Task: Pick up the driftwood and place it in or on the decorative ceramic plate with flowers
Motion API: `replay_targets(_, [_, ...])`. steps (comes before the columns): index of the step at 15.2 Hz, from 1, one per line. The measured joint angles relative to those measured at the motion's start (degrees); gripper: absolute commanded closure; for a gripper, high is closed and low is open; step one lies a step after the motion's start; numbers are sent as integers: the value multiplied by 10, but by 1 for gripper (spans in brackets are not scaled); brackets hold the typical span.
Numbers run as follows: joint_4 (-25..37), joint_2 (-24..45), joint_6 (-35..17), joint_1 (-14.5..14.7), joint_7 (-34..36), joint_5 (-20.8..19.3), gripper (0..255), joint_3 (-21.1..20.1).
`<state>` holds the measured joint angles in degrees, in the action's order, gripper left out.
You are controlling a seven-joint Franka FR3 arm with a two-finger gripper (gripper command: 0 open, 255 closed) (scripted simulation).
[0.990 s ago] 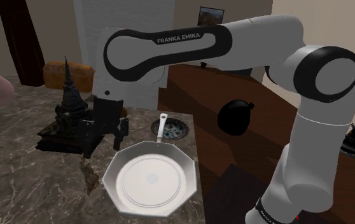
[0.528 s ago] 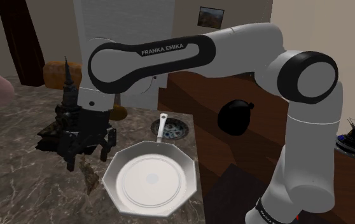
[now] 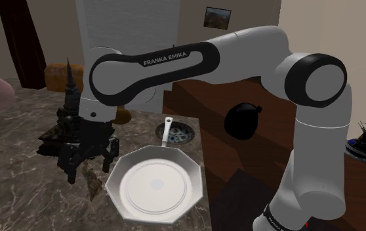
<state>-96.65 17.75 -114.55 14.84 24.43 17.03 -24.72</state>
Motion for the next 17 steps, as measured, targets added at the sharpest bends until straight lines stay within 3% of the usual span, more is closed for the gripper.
replay_targets(1, [0,0,0,0,0,0,0,0])
replay_targets(2, [0,0,0,0,0,0,255,0])
replay_targets(12, [0,0,0,0,0,0,255,0])
replay_targets(17, [23,-6,27,-1,9,-1,255,0])
